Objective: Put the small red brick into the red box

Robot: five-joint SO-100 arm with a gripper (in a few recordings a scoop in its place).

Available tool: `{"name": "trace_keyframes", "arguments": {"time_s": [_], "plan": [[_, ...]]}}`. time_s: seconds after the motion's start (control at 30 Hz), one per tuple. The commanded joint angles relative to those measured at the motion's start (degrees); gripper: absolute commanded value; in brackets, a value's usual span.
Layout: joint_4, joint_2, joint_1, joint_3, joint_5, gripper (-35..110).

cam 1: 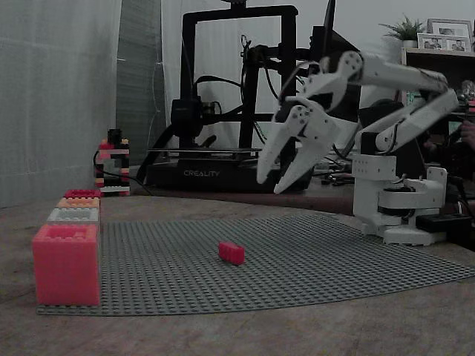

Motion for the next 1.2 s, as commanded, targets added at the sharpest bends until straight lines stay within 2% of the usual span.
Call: {"name": "trace_keyframes", "arguments": {"time_s": [0.0,0.27,0.63,1.17], "plan": [[1.32,-14.41,-3.6,-10.99,-1.93,22],[1.41,-35.95,-6.68,-24.87,0.44,27],[1.85,-49.04,-13.36,-36.3,3.69,27],[-1.76,-61.17,-13.62,-44.74,4.75,26]]}}
